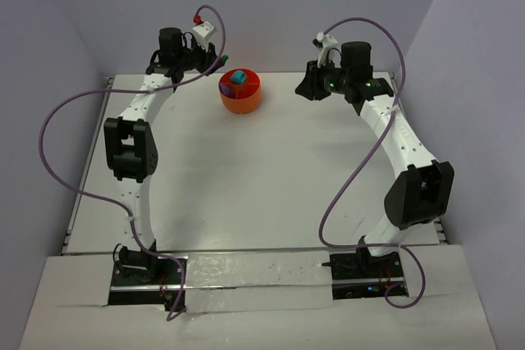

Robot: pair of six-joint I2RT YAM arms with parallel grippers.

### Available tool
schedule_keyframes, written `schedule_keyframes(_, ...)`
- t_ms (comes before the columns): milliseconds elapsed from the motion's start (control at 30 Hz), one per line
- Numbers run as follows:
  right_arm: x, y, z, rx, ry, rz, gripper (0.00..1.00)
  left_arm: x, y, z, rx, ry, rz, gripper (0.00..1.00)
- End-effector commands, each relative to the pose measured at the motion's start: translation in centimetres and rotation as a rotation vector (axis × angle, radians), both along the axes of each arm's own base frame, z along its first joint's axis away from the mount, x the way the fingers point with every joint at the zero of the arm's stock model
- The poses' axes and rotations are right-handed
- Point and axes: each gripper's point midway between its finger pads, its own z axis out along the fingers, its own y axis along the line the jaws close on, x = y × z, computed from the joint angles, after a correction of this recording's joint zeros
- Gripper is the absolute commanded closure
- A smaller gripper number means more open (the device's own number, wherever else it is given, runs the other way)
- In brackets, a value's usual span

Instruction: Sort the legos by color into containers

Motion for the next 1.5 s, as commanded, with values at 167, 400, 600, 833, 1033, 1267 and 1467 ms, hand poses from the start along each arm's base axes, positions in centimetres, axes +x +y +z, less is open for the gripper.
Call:
schedule_keyframes(167,-1.3,-0.9,1.7,-0.024,-0.056,0.003,1.0,3.1,-0.3,-0.9,-0.038,-0.021,0.045,0.97)
schedule_keyframes(400,-1.3,-0.8,1.0,-0.015,-0.03,0.01,1.0,4.6,0.1,-3.2,0.005,-0.019,0.077,0.96)
schedule_keyframes(600,-1.0,-1.0,0.4,-0.016,-0.017,0.007,1.0,5.1,-0.2,-4.0,0.04,-0.047,0.07,0.93)
schedule_keyframes(833,-0.7,-1.2,-0.2,-0.019,0.0,0.002,1.0,5.1,-1.3,-4.7,0.064,-0.066,0.049,0.93)
schedule_keyframes(1033,-0.5,-1.3,-0.7,-0.02,0.015,0.001,1.0,4.7,-1.9,-4.8,0.082,-0.073,0.032,0.87)
schedule_keyframes(1267,-0.5,-1.3,-0.7,-0.018,0.019,0.003,1.0,4.8,-1.8,-4.9,0.084,-0.078,0.04,0.81)
schedule_keyframes(1467,-0.4,-1.3,-0.7,-0.014,0.023,0.003,1.0,4.7,-1.8,-4.5,0.082,-0.088,0.042,0.71)
